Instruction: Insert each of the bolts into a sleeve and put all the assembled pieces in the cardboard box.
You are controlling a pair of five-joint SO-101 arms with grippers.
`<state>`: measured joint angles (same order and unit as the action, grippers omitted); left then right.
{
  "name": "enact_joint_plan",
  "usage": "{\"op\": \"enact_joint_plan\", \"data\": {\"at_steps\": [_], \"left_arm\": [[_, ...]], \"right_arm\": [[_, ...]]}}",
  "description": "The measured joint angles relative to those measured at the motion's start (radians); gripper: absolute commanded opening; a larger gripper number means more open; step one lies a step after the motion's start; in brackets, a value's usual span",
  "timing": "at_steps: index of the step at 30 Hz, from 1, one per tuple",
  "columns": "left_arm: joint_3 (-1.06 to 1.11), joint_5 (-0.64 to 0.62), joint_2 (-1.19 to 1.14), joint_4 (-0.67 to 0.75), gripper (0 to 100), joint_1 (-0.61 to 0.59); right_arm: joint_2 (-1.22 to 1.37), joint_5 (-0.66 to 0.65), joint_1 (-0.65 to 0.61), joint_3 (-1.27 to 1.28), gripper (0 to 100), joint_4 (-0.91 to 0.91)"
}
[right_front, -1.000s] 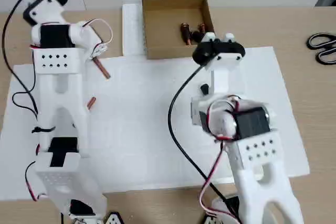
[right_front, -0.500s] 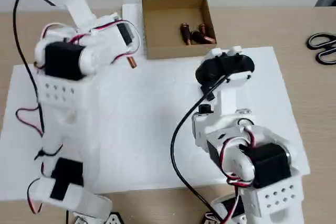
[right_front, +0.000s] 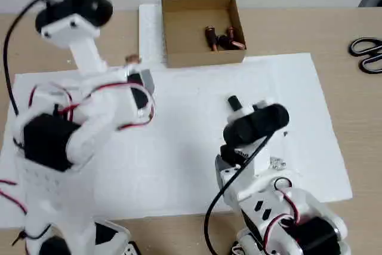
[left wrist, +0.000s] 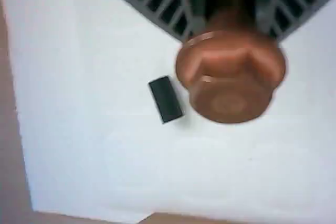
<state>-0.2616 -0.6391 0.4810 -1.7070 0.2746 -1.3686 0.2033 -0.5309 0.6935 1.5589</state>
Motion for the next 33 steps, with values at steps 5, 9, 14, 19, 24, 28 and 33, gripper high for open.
{"op": "enact_joint_plan", "data": {"at_steps": [5,9,14,19,24,28,33], "left_arm": [[0.285,0.003,0.193,0.104,0,0.008],[0.523,0.037,0.365,0.209,0,0.006],[0.812,0.069,0.612,0.385,0,0.006],[1.019,0.110,0.830,0.540,0,0.006],[1.089,0.129,0.944,0.582,0,0.006],[1.096,0.129,0.987,0.583,0,0.006],[1.096,0.129,1.023,0.589,0,0.011]], "right_arm": [[-0.092,-0.008,0.003,0.101,0.3,-0.026],[-0.143,-0.035,-0.002,0.189,0.3,-0.100],[-0.215,-0.066,-0.064,0.307,0.3,-0.236],[-0.227,-0.075,-0.152,0.419,0.3,-0.387],[-0.230,-0.140,-0.206,0.486,0.3,-0.483],[-0.230,-0.155,-0.212,0.500,0.3,-0.562],[-0.230,-0.158,-0.221,0.551,0.3,-0.629]]}}
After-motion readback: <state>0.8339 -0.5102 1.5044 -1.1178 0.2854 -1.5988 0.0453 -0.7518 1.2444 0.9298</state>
